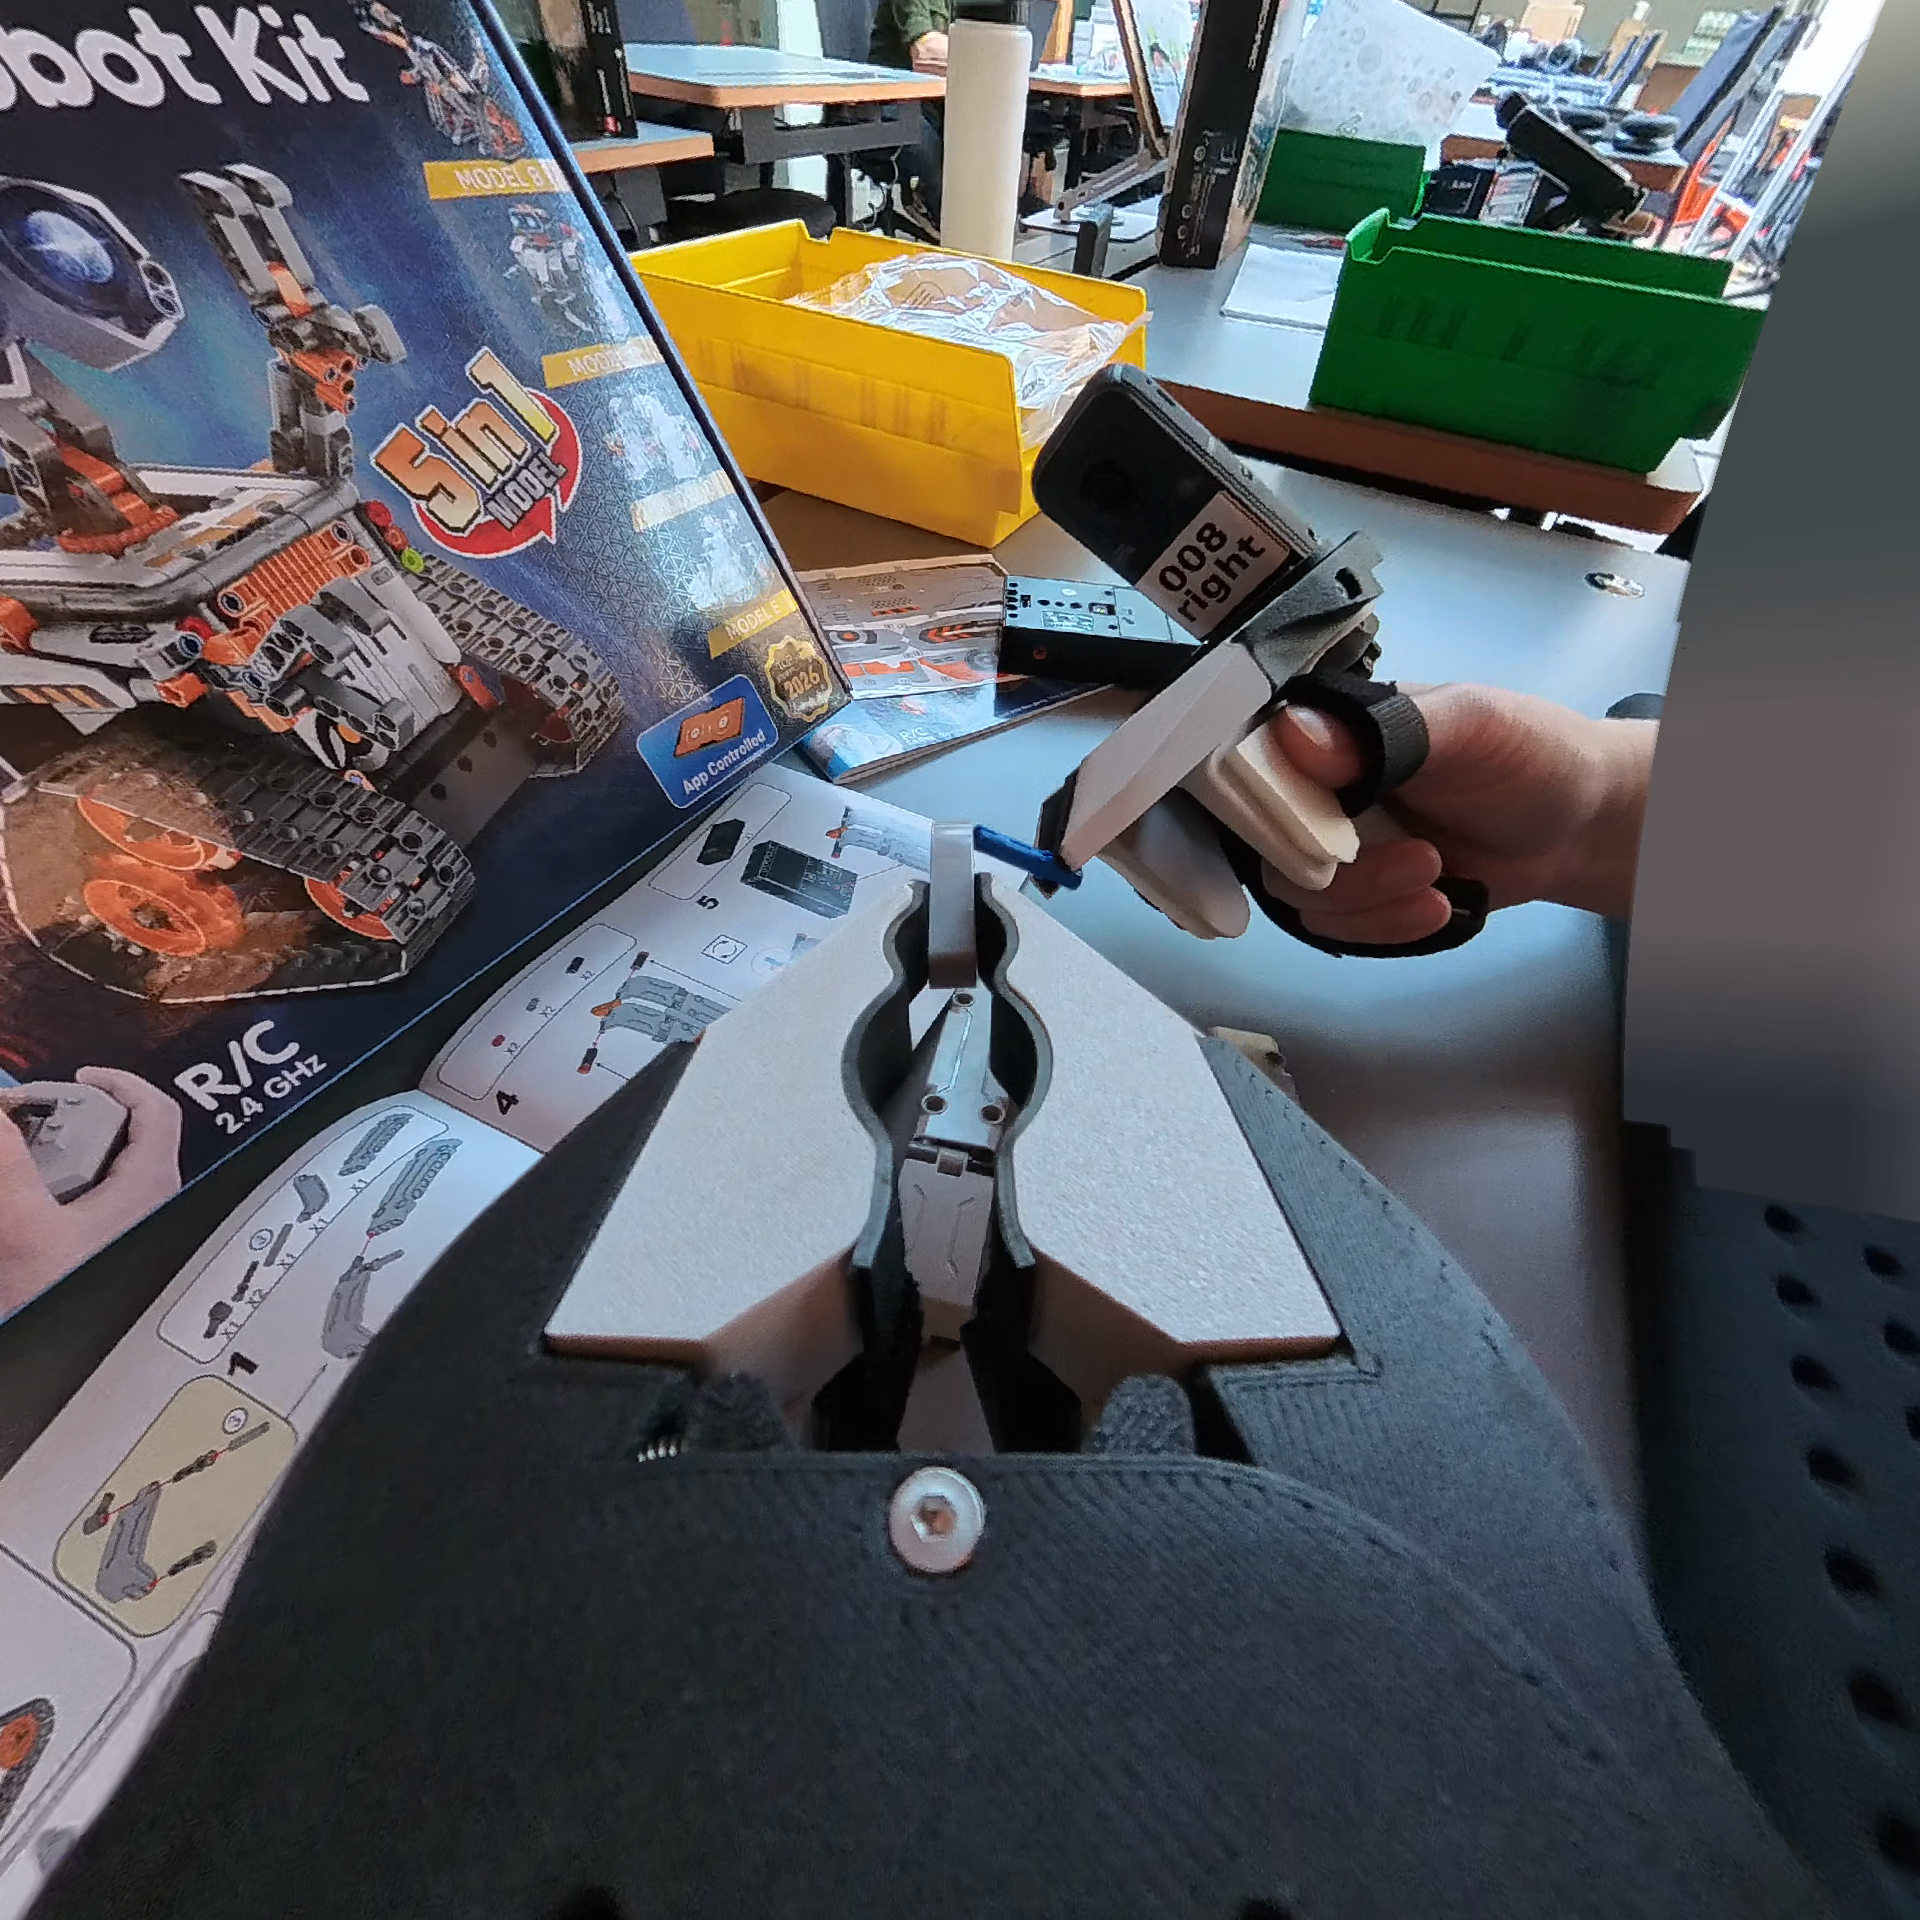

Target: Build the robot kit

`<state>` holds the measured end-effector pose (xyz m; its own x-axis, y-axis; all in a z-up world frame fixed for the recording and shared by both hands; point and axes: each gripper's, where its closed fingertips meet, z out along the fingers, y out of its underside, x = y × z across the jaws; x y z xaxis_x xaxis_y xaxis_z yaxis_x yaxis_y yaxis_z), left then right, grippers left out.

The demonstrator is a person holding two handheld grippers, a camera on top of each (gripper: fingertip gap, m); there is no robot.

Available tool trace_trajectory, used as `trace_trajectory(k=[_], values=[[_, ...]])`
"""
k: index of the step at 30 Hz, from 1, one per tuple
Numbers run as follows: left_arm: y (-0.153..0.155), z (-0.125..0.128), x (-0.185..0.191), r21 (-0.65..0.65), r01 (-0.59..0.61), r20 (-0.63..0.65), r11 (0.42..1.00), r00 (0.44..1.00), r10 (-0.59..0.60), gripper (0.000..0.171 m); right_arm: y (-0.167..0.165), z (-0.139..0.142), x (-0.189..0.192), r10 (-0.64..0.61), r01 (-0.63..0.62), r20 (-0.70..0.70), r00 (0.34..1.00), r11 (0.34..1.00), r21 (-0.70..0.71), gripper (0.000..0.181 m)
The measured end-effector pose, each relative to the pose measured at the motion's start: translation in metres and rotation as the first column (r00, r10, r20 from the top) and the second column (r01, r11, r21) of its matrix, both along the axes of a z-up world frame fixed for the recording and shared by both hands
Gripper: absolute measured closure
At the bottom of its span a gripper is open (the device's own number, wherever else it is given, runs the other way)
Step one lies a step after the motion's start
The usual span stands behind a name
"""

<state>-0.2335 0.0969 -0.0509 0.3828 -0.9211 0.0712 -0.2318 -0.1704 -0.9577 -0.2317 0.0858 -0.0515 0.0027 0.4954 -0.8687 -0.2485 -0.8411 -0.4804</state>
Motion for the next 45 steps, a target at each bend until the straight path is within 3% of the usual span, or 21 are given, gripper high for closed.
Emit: trace_trajectory(k=[4,13,26,40,45], values=[[-0.002,-0.001,-0.001,0.058,0.017,-0.038,0.998,0.999,-0.015,0.166,-0.002,-0.001,0.0,0.022,-0.022,-0.014,1.0,0.999,-0.03,0.178],[-0.005,0.001,-0.001,0.05,0.054,-0.014,0.997,0.998,-0.054,0.166,-0.004,-0.001,0.002,0.064,-0.076,-0.099,0.993,0.989,-0.124,0.178],[-0.002,-0.009,-0.004,0.307,0.025,-0.242,0.951,0.969,0.053,0.165,0.001,-0.01,0.003,0.024,-0.043,-0.099,0.995,0.98,-0.196,0.179],[0.009,-0.015,0.001,0.25,-0.127,-0.253,0.96,0.948,0.191,0.165,0.013,-0.015,0.007,-0.144,0.144,0.079,0.986,0.99,0.006,0.179],[0.011,-0.022,0.001,0.263,-0.154,-0.308,0.952,0.922,0.234,0.165,0.015,-0.023,0.007,-0.199,0.168,0.241,0.95,0.976,0.141,0.178]])
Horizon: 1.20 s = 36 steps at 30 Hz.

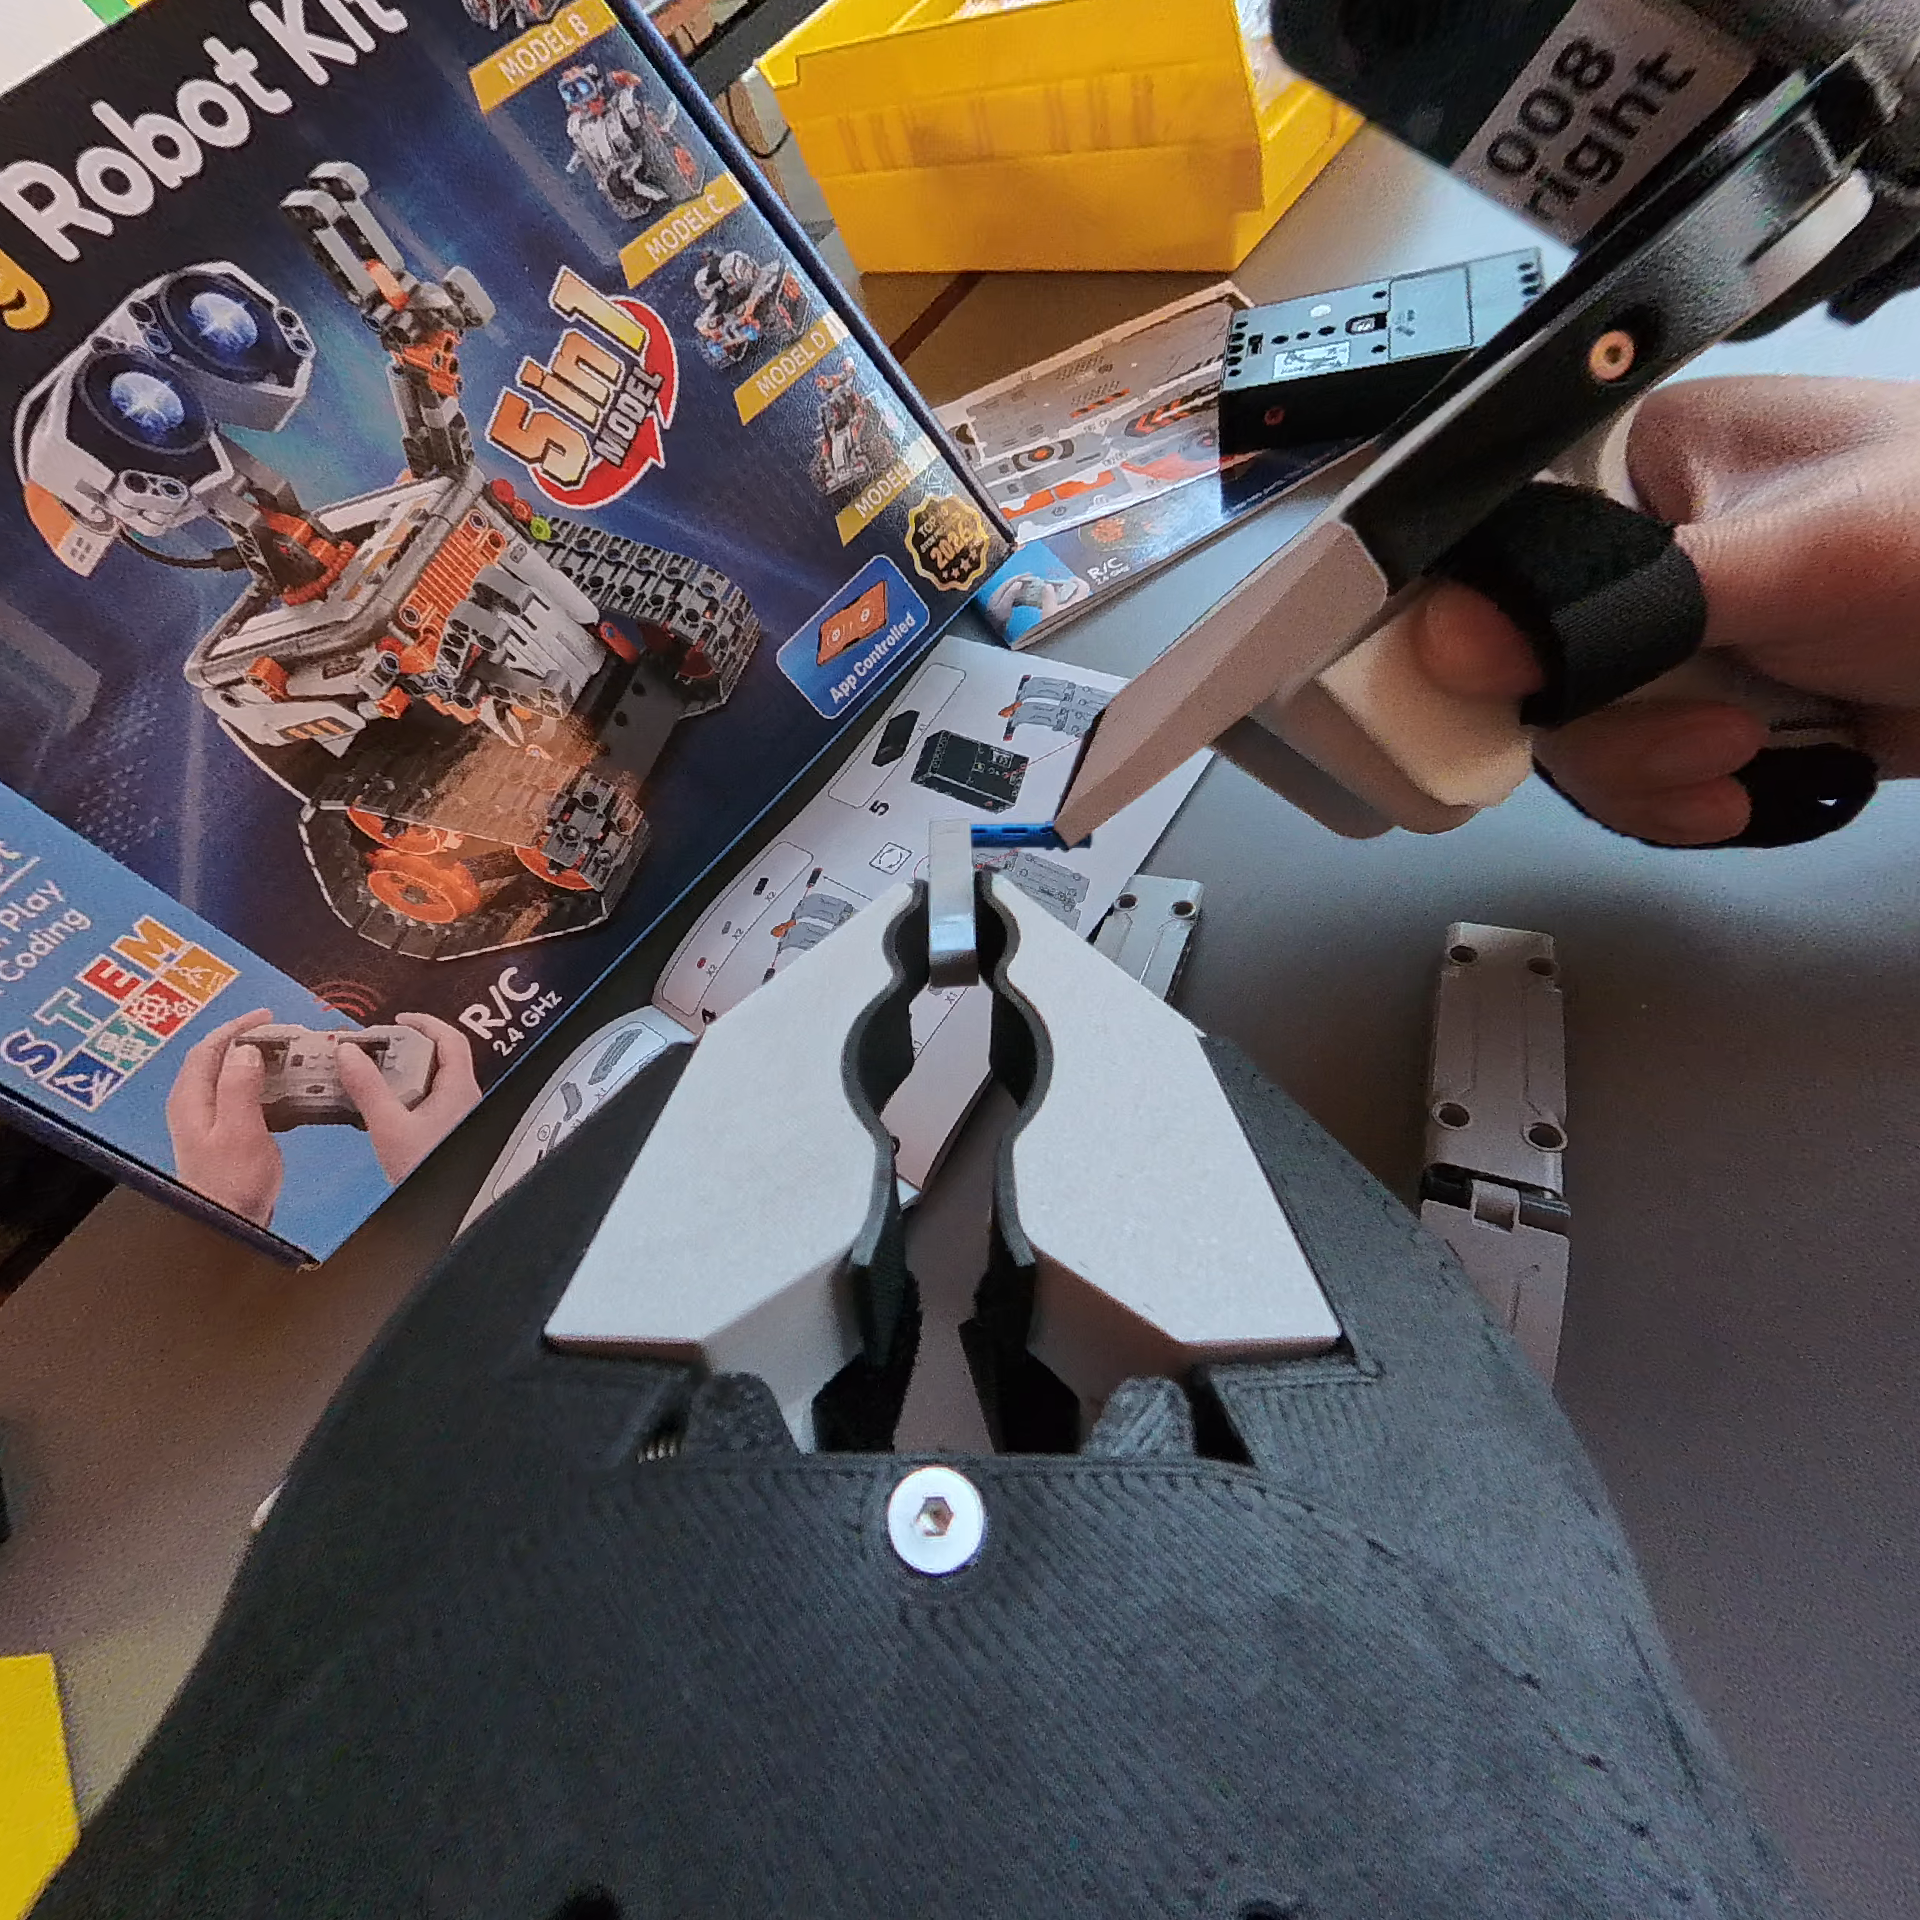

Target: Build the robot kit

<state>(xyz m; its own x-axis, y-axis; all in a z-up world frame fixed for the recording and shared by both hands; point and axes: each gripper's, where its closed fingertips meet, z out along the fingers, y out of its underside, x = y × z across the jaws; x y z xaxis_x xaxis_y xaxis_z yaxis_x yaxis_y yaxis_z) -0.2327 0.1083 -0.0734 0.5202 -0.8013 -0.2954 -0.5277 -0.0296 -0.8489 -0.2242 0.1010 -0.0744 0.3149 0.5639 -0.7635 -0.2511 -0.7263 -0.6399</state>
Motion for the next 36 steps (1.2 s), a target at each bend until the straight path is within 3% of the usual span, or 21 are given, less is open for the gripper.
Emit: trace_trajectory(k=[7,13,26,36], values=[[-0.001,-0.009,0.0,-0.002,-0.01,-0.077,1.0,0.997,0.01,0.165,0.0,-0.011,0.0,-0.041,0.004,0.249,0.968,0.989,0.147,0.178],[0.0,-0.015,0.0,-0.015,-0.023,-0.104,1.0,0.994,0.021,0.165,0.001,-0.022,-0.004,-0.098,-0.011,0.371,0.923,0.959,0.282,0.179],[0.005,-0.034,-0.007,0.024,-0.021,-0.235,0.999,0.972,0.026,0.165,0.007,-0.039,-0.007,-0.039,-0.043,0.335,0.941,0.972,0.233,0.178],[0.005,-0.041,-0.011,-0.068,-0.008,-0.212,0.998,0.977,-0.007,0.165,0.007,-0.04,-0.007,-0.014,-0.051,0.311,0.95,0.978,0.2,0.178]])
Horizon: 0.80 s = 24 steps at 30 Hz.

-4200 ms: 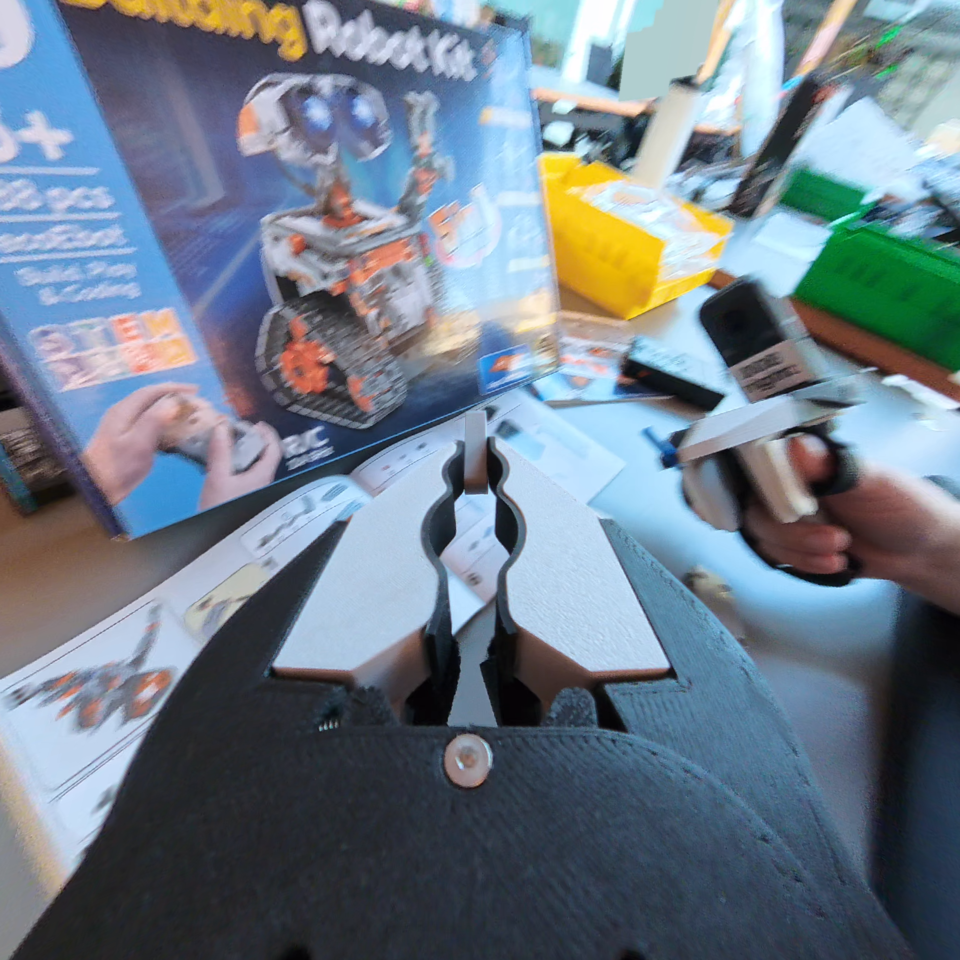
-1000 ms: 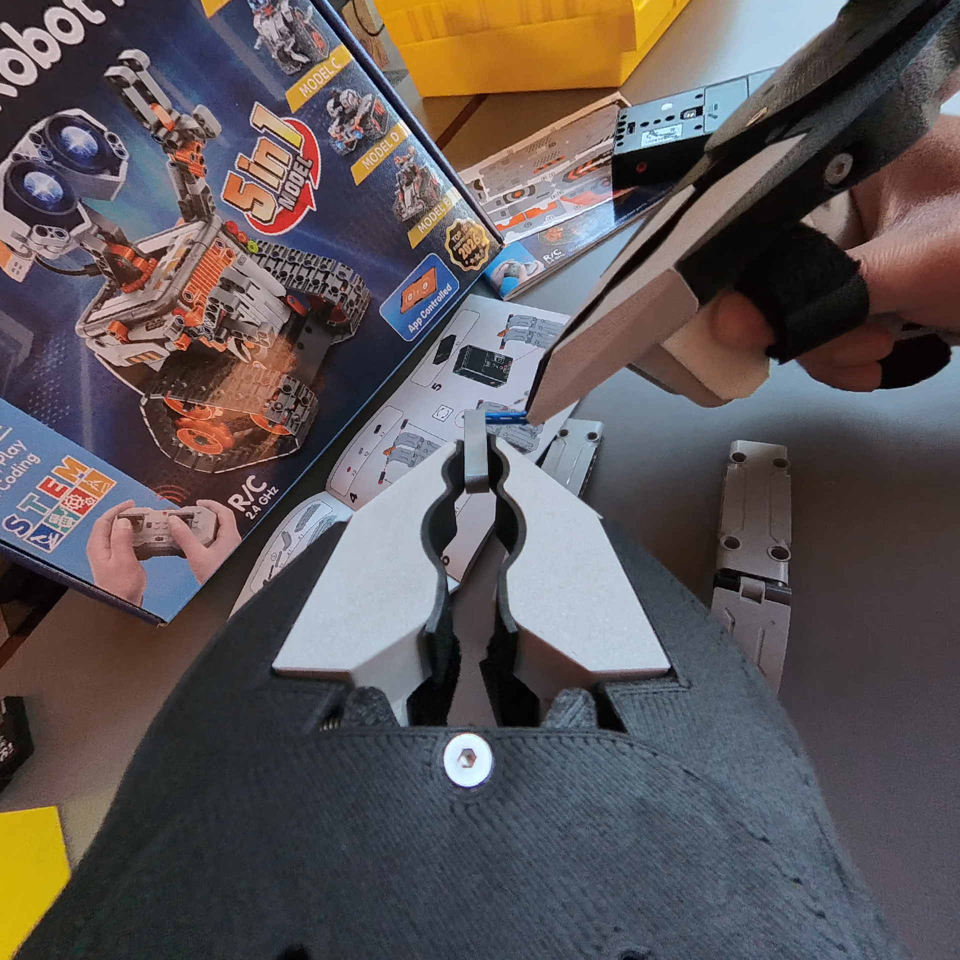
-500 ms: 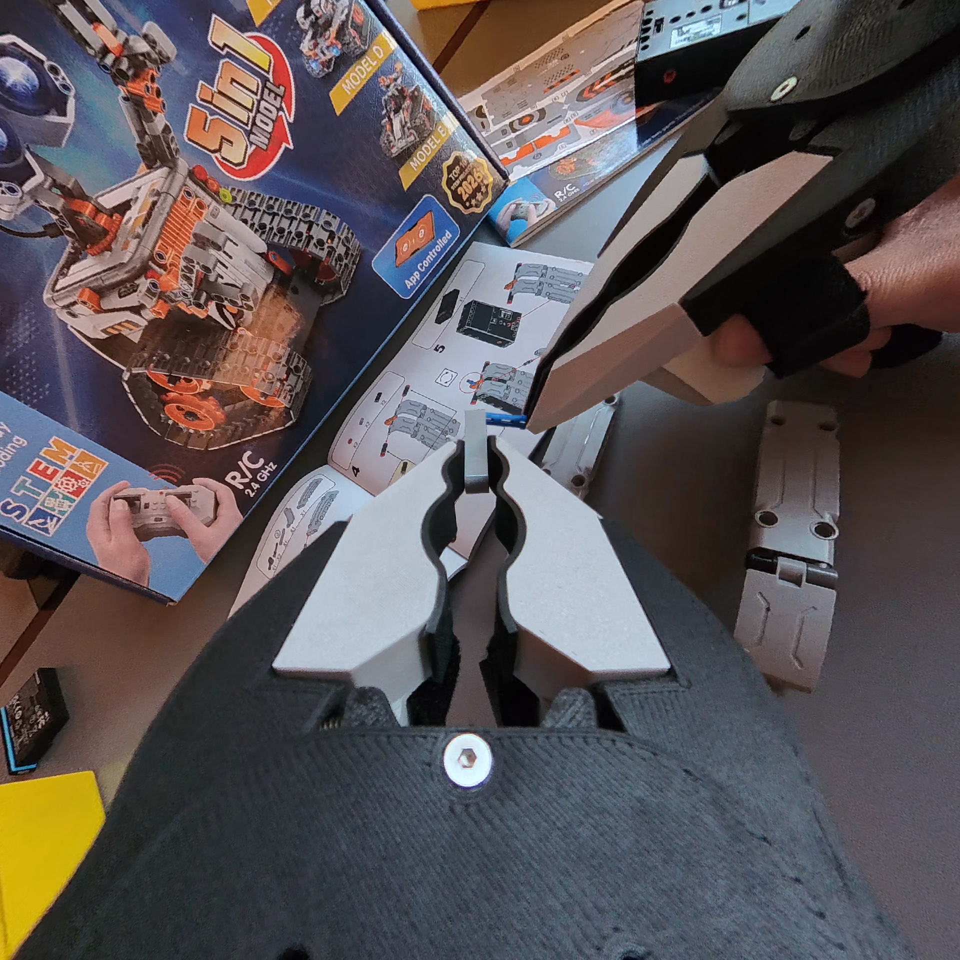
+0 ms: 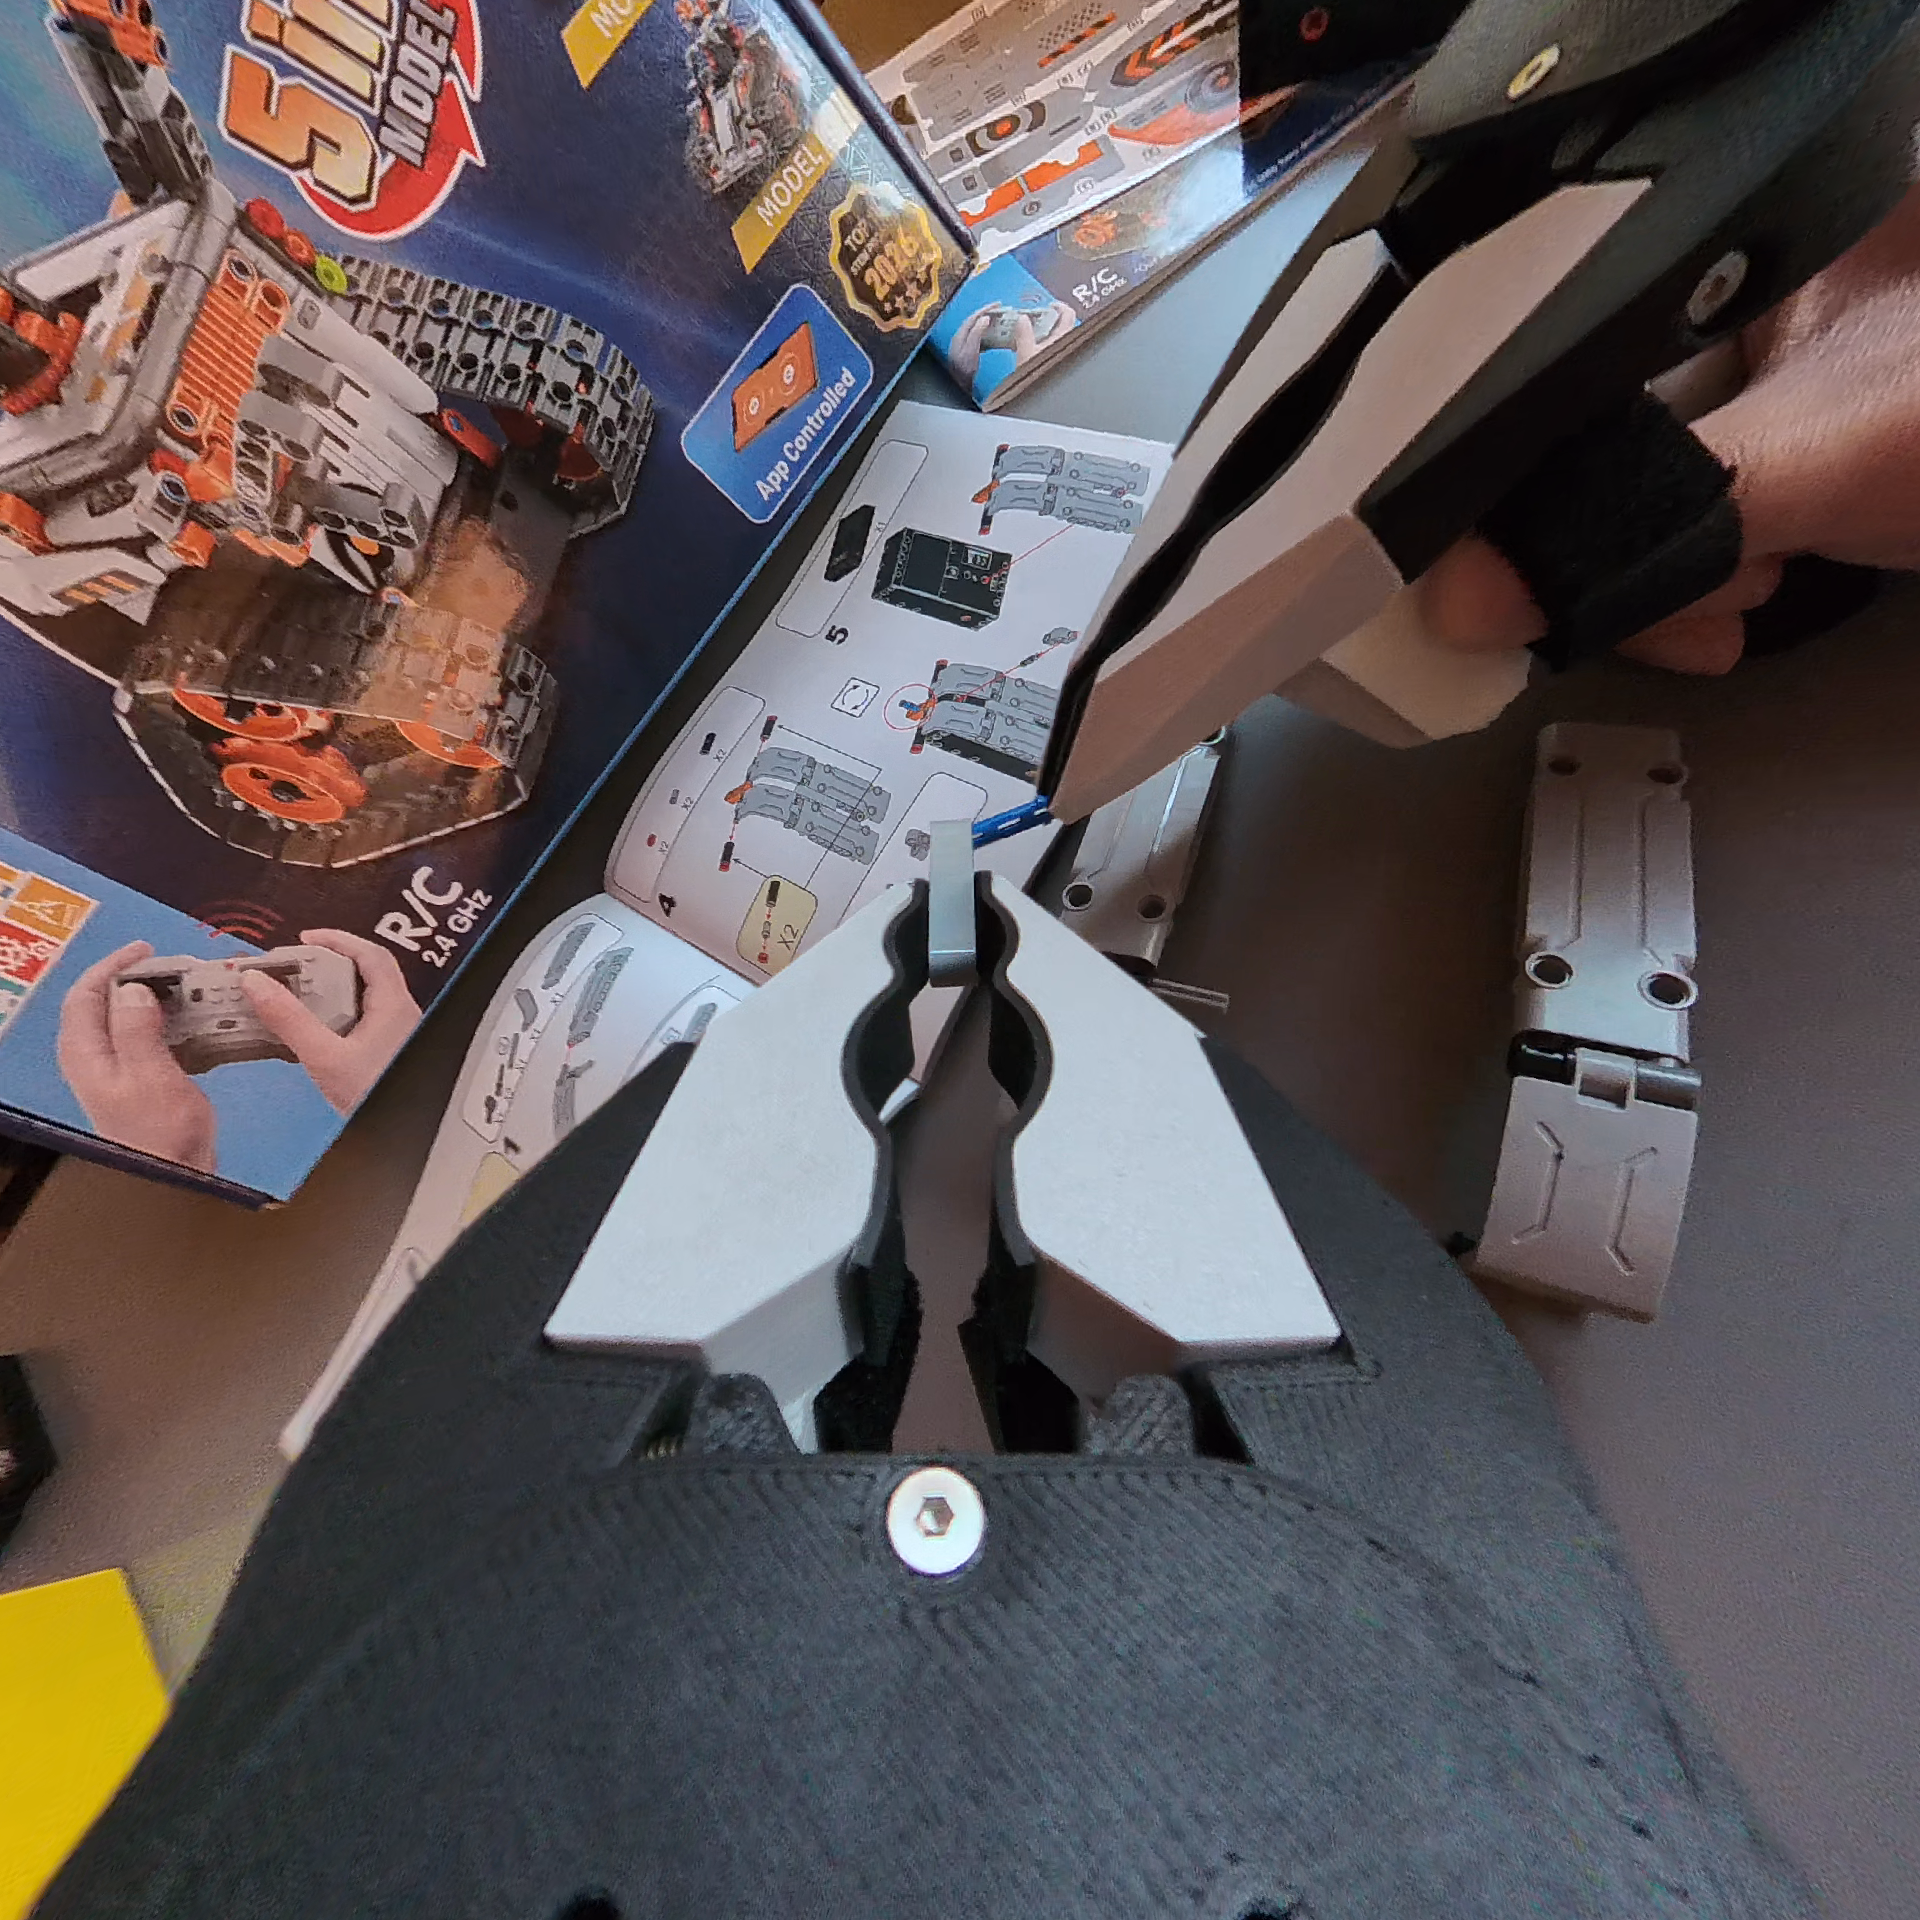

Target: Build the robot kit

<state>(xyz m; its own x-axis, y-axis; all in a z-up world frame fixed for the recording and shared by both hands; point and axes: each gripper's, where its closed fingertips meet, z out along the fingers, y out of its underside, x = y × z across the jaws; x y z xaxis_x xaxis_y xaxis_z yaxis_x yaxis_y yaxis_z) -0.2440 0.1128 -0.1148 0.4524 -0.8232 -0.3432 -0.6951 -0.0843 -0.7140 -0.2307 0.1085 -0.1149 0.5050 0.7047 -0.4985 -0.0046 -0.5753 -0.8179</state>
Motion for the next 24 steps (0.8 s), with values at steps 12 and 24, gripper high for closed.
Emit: trace_trajectory(k=[12,24], values=[[0.001,-0.004,-0.001,-0.19,-0.052,0.15,0.98,0.985,0.081,0.165,0.002,-0.001,0.0,-0.011,0.011,0.017,1.0,1.0,0.011,0.178],[0.002,-0.011,-0.003,-0.292,-0.105,0.177,0.951,0.971,0.162,0.165,0.003,-0.006,-0.003,-0.037,0.031,0.108,0.993,0.998,0.061,0.179]])
